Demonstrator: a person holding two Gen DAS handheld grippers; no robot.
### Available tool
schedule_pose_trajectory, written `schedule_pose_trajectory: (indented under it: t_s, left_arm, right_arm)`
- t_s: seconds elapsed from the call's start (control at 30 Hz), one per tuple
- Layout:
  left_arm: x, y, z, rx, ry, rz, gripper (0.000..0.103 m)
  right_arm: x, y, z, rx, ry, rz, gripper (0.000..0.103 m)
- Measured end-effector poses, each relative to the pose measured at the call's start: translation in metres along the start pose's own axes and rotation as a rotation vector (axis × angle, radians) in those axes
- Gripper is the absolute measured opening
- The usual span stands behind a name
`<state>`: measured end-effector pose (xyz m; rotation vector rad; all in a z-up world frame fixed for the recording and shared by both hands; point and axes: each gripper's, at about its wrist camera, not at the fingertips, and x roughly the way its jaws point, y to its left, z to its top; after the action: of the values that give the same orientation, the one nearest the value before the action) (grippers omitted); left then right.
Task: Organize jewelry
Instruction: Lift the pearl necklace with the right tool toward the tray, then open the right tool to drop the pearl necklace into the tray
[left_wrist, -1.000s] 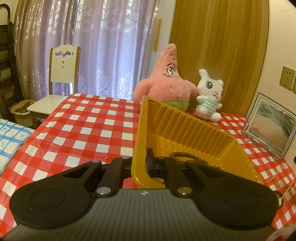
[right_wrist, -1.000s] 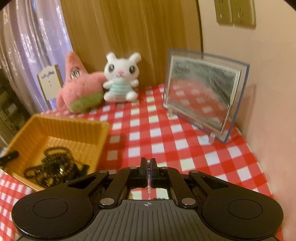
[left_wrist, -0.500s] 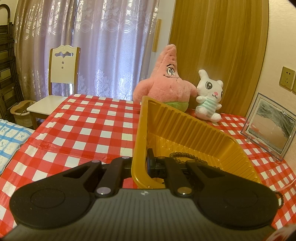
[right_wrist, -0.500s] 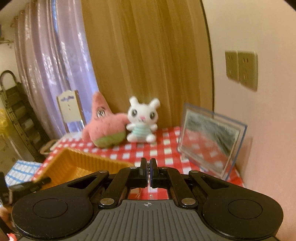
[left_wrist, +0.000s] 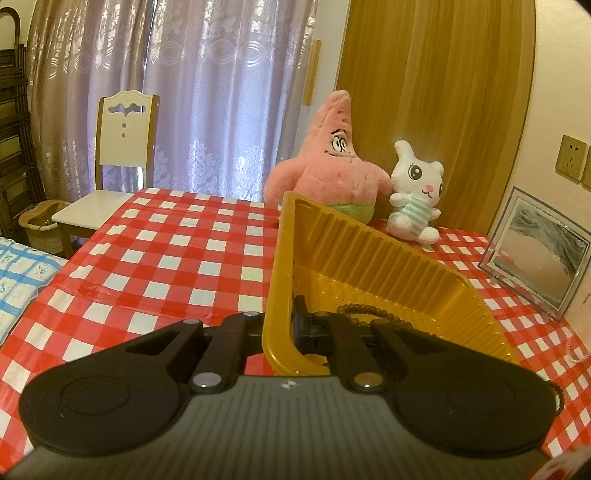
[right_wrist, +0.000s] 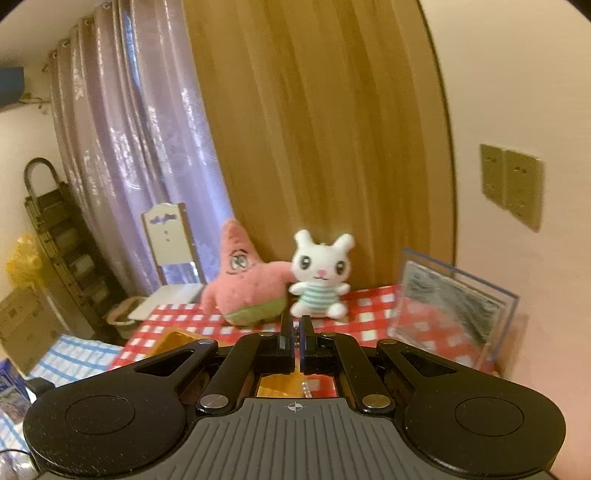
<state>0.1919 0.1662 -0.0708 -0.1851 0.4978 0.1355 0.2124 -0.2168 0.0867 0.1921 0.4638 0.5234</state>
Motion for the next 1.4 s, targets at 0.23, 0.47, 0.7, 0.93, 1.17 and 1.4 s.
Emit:
schedule_pose_trajectory:
  t_s: [0.23, 0.47, 0.7, 0.93, 1.17, 1.4]
  left_arm:
    - [-0.002, -0.001, 0.001, -0.001, -0.003, -0.006, 0.006]
    - [-0.003, -0.002, 0.002, -0.005, -0.004, -0.008, 0.006]
    - [-0.005, -0.002, 0.002, -0.013, -0.005, -0.012, 0.006]
    - [-0.004, 0.001, 0.001, -0.023, -0.005, -0.015, 0.006]
    - [-0.004, 0.002, 0.001, -0.024, -0.002, -0.016, 0.006]
    - [-0.003, 0.002, 0.001, -0.026, -0.001, -0.015, 0.006]
  right_arm:
    - [0.034, 0.033, 0.014, 0.01, -0.007, 0.132, 0.002]
    - [0.083, 0.087, 0.018, 0.018, 0.0, 0.285, 0.002]
    - [0.133, 0.097, -0.011, 0.094, 0.039, 0.297, 0.002]
    - [0.187, 0.063, -0.082, 0.157, 0.276, 0.159, 0.002]
    - [0.199, 0.057, -0.097, 0.098, 0.347, 0.067, 0.003]
    - [0.181, 0.057, -0.116, 0.011, 0.357, -0.013, 0.061]
